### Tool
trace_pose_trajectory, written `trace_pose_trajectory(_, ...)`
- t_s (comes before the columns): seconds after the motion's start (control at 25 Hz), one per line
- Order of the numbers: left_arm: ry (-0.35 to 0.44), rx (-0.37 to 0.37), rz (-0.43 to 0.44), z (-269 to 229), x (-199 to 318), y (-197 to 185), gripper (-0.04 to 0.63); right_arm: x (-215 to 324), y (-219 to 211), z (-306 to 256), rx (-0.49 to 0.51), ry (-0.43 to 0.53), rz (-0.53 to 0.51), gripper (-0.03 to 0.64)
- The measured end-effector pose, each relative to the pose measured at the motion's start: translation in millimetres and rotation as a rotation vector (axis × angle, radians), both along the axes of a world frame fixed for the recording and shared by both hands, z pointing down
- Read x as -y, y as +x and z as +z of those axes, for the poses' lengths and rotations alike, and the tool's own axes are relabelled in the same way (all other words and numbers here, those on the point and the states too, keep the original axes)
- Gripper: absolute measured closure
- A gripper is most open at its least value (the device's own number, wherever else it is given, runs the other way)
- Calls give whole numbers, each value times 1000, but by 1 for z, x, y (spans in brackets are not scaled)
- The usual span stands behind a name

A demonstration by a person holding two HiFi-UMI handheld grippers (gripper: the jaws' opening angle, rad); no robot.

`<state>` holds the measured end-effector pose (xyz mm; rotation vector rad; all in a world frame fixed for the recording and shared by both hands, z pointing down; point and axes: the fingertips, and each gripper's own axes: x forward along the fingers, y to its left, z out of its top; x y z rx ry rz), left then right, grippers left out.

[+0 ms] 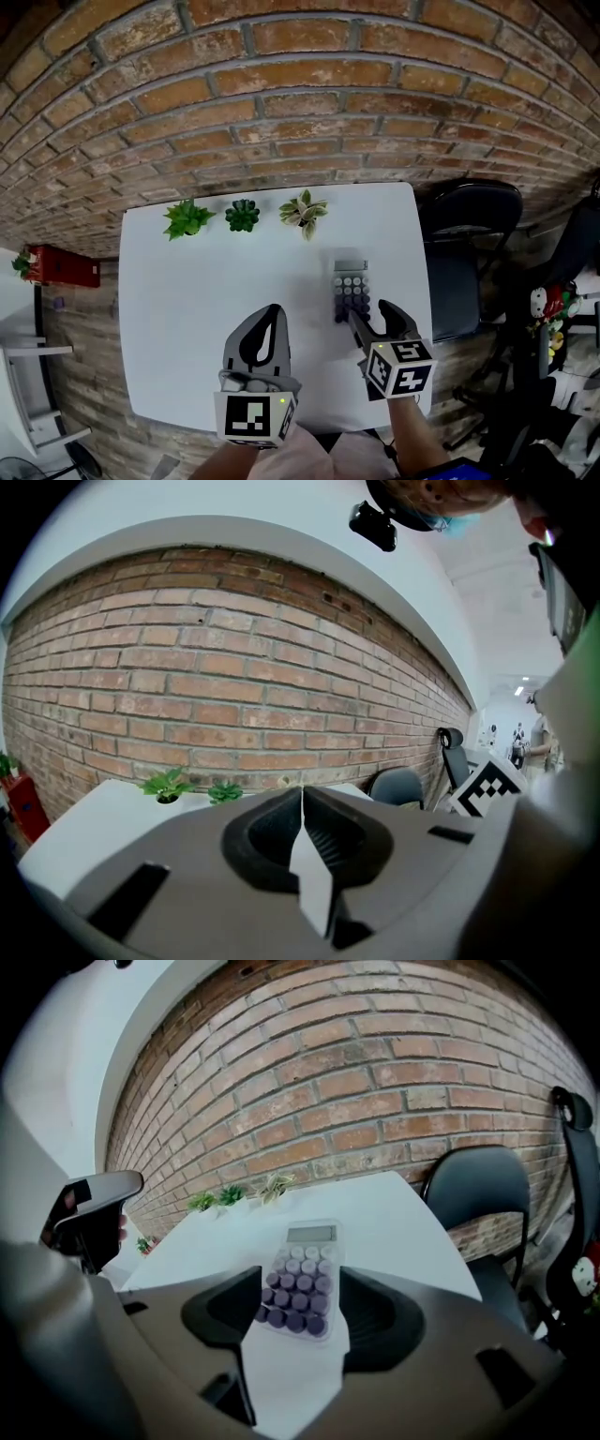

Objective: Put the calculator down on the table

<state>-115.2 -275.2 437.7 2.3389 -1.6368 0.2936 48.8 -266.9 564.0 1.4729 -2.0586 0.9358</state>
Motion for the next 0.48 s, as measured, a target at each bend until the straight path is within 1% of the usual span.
trace_pose_trajectory(0.16, 58, 17, 0, -24, -9, 9, 581, -1, 2, -37, 44, 82, -8, 353)
trace_pose_trajectory(0.28, 130, 24, -16, -52, -13, 12, 581, 2, 0, -85, 97, 193, -29, 373)
trace_pose_trajectory(0.4, 193, 10, -45, -84, -17, 11, 581, -1, -5, -140, 122, 323, -71, 428)
trace_pose_trajectory(0.48, 240, -1, -62, -109, -19, 9, 581, -5, -7, -172, 105, 406, -95, 483)
